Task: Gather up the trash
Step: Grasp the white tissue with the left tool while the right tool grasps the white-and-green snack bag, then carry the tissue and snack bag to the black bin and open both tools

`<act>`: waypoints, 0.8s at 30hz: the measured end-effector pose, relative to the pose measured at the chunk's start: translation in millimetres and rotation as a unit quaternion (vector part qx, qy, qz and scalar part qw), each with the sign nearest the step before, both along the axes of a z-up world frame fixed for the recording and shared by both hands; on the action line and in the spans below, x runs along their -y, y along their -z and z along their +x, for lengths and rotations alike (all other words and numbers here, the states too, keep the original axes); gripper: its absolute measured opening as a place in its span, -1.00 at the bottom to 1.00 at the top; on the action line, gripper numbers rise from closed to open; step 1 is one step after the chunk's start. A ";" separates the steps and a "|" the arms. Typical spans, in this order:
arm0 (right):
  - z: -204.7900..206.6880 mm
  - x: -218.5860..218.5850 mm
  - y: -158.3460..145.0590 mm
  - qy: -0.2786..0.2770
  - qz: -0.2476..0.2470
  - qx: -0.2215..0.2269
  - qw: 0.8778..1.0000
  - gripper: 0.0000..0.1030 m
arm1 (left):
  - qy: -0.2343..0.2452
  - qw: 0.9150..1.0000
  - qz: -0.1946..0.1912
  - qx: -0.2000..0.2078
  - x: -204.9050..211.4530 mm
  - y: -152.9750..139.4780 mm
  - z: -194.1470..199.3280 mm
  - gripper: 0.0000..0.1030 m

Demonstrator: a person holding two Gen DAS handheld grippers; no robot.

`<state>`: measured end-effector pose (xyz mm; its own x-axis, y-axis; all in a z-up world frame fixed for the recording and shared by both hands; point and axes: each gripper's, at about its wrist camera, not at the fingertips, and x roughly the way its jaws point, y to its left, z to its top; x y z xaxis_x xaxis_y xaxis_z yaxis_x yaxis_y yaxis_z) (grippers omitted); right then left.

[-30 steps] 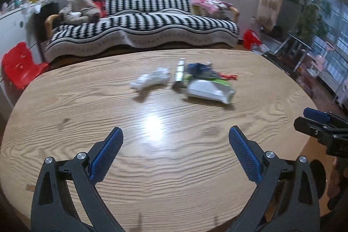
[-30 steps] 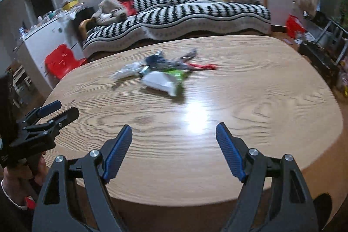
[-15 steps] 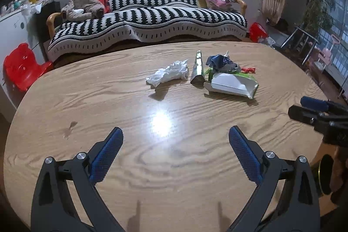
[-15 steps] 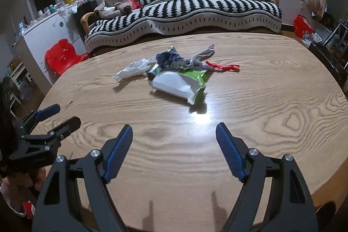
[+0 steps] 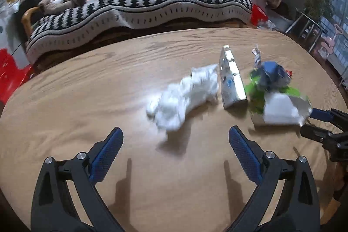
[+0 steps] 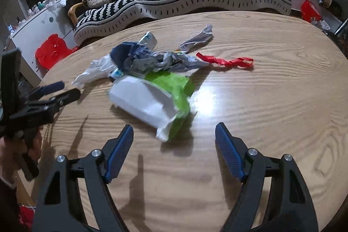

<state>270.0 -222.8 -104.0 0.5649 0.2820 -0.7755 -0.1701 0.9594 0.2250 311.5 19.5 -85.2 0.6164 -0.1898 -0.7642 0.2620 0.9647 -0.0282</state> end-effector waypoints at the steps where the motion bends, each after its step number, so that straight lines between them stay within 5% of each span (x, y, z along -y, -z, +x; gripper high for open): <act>1: 4.9 0.7 1.8 -0.002 0.001 -0.003 1.000 0.45 | 0.009 1.000 0.005 -0.002 4.3 2.8 10.7 0.84; 4: 13.5 1.5 2.7 -0.005 0.011 0.006 1.000 0.36 | 0.019 1.000 0.020 -0.010 14.9 11.6 27.2 0.84; 8: 20.3 -2.4 3.4 -0.027 0.036 0.003 0.999 -0.18 | 0.036 0.999 0.028 -0.016 30.4 20.1 38.9 0.84; 9: 19.9 -4.5 4.0 -0.032 0.038 0.003 0.999 -0.36 | 0.039 0.998 0.035 -0.017 34.7 20.9 39.9 0.78; 11: 17.0 -12.0 4.4 -0.050 0.035 0.001 0.998 -0.61 | 0.043 0.998 0.035 -0.010 37.7 19.1 38.4 0.31; 13: 9.8 -17.1 1.0 -0.053 0.024 0.011 0.998 -0.64 | 0.039 0.999 0.032 -0.010 38.4 16.0 34.9 -0.38; 15: -0.8 -22.3 -4.1 -0.057 0.014 0.015 0.998 -0.65 | 0.029 0.999 0.028 -0.019 37.6 13.8 30.1 -0.63; 24: -76.8 -32.9 -42.5 -0.047 -0.017 0.042 0.998 -0.66 | -0.005 1.000 0.028 0.003 26.8 -20.2 -75.4 -0.72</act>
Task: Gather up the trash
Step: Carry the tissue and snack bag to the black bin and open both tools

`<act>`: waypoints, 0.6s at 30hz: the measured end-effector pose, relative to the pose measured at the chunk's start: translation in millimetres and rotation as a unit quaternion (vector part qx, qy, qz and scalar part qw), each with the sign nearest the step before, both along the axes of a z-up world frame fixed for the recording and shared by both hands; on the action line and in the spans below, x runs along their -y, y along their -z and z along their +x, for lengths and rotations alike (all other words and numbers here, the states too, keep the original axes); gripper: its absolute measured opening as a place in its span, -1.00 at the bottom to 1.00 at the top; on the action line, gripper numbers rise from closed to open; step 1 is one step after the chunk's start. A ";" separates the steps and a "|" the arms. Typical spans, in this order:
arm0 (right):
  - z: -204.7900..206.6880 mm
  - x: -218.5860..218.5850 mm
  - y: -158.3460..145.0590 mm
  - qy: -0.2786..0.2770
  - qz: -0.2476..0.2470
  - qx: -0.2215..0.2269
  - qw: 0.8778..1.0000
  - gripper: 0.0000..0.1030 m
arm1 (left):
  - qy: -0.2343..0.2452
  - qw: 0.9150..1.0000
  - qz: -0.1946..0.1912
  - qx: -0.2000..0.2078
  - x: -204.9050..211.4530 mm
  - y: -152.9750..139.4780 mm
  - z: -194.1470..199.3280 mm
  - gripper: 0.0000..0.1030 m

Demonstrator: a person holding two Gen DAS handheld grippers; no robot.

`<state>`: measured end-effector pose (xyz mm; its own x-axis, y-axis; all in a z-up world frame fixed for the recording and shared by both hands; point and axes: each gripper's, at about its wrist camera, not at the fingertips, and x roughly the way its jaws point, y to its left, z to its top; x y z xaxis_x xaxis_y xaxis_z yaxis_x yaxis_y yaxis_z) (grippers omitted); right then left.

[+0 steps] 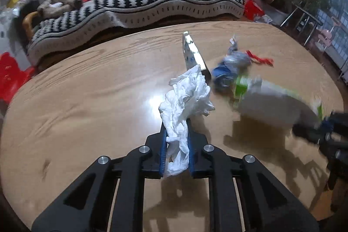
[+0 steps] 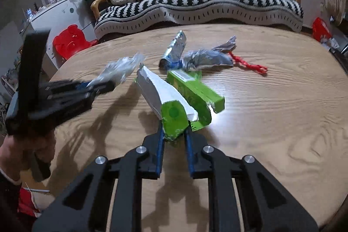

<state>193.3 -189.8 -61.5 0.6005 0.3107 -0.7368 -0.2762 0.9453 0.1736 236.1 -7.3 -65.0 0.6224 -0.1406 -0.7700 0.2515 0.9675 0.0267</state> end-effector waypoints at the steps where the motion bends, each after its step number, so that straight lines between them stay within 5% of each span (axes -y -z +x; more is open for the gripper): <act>1: -11.9 -0.2 -6.3 0.003 -0.004 0.006 1.000 -0.66 | -0.009 1.000 0.005 0.002 -0.5 -4.6 -17.9 -0.72; 5: -55.5 -0.9 -25.0 0.011 -0.006 0.028 1.000 -0.66 | -0.053 0.998 -0.024 -0.034 -11.5 -14.4 -61.9 -0.72; 12: -113.4 2.0 -38.6 0.018 0.003 0.041 0.999 -0.66 | -0.063 0.997 -0.041 -0.004 -3.4 -36.0 -127.6 -0.72; 18: -127.9 4.0 -36.6 0.020 0.003 0.039 0.999 -0.66 | -0.062 0.997 -0.051 -0.004 10.7 -29.4 -140.2 -0.71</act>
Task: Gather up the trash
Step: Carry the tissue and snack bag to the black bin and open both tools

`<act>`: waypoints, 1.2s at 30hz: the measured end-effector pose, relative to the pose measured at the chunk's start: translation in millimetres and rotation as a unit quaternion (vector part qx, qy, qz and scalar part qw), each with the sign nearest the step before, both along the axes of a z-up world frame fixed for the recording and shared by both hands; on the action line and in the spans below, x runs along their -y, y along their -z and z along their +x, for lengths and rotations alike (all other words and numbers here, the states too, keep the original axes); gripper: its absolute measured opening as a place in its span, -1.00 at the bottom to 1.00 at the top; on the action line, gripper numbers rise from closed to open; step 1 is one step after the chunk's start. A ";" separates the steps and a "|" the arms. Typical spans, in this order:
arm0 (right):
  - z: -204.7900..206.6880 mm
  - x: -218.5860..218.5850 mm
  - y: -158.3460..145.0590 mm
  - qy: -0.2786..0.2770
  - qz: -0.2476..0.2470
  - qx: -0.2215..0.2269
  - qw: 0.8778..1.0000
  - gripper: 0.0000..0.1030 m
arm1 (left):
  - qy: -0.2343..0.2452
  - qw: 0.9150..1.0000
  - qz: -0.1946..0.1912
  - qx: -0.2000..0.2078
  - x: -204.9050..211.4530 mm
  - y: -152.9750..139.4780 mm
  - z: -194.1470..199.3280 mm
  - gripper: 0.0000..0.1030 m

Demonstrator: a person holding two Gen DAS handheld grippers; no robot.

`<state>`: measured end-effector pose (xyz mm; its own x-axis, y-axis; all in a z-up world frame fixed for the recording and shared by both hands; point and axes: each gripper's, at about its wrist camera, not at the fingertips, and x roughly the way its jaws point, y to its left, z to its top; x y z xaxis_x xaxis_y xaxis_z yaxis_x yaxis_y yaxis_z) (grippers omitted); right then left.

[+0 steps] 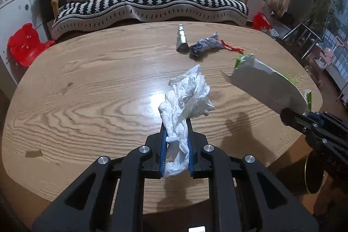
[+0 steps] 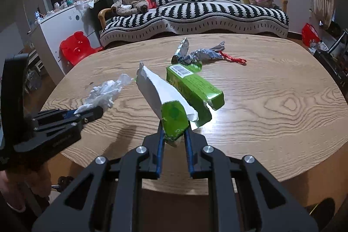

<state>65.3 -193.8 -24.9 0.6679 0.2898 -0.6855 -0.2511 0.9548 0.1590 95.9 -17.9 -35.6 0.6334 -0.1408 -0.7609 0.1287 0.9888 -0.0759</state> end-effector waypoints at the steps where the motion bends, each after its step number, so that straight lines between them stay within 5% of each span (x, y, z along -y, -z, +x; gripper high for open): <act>1: 1.2 -0.5 0.2 0.000 -0.001 0.001 1.000 -0.66 | 0.000 1.000 0.002 0.004 4.3 0.6 -0.2 -0.72; 12: -6.5 36.9 -11.1 0.038 0.000 0.013 0.999 -0.66 | 0.007 1.000 -0.016 0.014 36.8 -0.3 12.6 -0.71; 21: -32.6 137.8 -19.7 0.128 0.000 0.023 0.991 -0.66 | 0.073 0.996 -0.041 0.029 132.9 -7.1 8.1 -0.71; 29: -95.2 262.4 -8.4 0.238 -0.010 0.018 0.971 -0.66 | 0.185 0.981 -0.056 0.037 257.8 2.5 -22.5 -0.72; 36: -173.8 370.7 9.3 0.355 -0.008 -0.008 0.935 -0.66 | 0.288 0.955 -0.069 0.013 365.4 28.0 -65.5 -0.71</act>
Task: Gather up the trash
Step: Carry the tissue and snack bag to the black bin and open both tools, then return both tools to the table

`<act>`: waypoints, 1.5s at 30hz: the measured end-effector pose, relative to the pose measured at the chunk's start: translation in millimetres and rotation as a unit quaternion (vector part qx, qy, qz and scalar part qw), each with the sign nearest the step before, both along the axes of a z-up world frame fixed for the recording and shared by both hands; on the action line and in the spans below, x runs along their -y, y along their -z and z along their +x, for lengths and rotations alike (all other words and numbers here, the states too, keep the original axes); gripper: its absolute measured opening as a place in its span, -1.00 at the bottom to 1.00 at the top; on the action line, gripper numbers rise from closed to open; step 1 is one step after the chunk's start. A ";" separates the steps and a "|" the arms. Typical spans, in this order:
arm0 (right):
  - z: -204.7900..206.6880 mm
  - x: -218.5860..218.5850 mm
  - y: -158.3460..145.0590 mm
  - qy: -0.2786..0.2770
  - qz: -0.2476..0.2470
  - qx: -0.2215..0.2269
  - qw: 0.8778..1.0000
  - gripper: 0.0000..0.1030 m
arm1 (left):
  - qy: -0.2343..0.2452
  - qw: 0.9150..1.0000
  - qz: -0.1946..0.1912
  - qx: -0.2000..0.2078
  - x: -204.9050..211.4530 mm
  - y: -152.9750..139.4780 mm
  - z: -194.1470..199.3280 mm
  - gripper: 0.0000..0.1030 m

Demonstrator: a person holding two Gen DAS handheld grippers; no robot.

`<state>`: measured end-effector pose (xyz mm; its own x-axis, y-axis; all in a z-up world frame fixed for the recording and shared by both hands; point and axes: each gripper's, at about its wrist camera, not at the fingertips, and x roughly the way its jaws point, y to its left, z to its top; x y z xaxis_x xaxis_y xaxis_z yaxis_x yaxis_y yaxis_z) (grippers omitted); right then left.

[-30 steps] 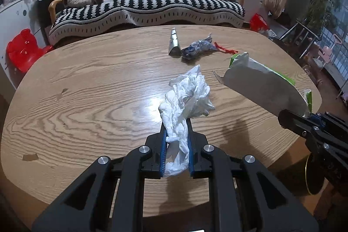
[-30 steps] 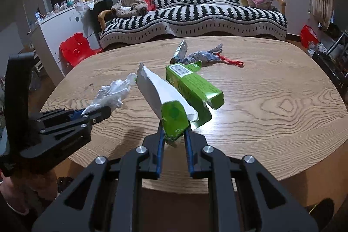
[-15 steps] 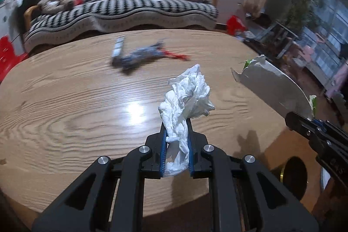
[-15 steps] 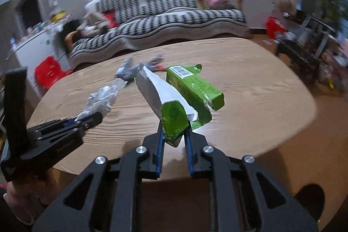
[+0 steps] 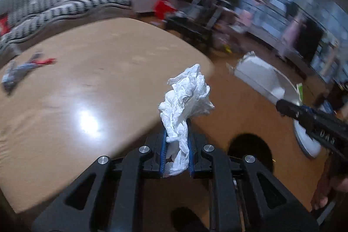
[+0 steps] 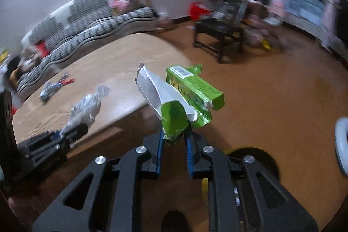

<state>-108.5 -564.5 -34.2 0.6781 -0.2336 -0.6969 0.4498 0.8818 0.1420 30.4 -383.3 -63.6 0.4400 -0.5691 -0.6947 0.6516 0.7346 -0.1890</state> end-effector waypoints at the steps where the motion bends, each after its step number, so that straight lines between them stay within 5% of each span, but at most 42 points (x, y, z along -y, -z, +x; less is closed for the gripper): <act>1: -9.4 10.5 3.6 0.013 0.004 -0.005 1.000 -0.66 | 0.021 1.000 0.003 -0.004 19.6 6.8 -9.2 -0.71; 12: -99.8 117.6 71.3 0.143 0.105 -0.113 0.978 -0.65 | 0.167 0.984 0.033 -0.058 131.4 72.9 -81.2 -0.71; 27: -83.9 115.0 73.1 0.154 0.106 -0.139 0.973 -0.65 | 0.192 0.976 0.049 -0.093 163.3 103.0 -86.2 -0.70; 29: -81.9 115.6 73.8 0.158 0.109 -0.144 0.971 -0.65 | 0.197 0.974 0.053 -0.096 166.2 107.0 -86.6 -0.49; 31: -82.8 118.0 75.8 0.165 0.111 -0.150 0.969 -0.52 | 0.202 0.973 0.054 -0.102 169.4 113.6 -87.6 0.11; 33: -84.1 120.2 74.9 0.171 0.110 -0.147 0.968 0.08 | 0.201 0.973 0.056 -0.098 170.1 116.7 -89.1 0.25; 34: -84.9 120.0 73.3 0.173 0.106 -0.143 0.969 0.14 | 0.201 0.973 0.061 -0.097 171.3 119.5 -90.1 0.27; 45: -58.5 90.9 40.8 0.136 0.073 -0.090 0.984 0.42 | 0.166 0.983 0.055 -0.057 132.5 89.7 -73.2 0.75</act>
<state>-166.9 -655.4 -75.0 0.4671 -0.2775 -0.8395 0.6957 0.7013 0.1553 -42.8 -515.9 -153.3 0.1583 -0.5875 -0.7936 0.8383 0.5047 -0.2064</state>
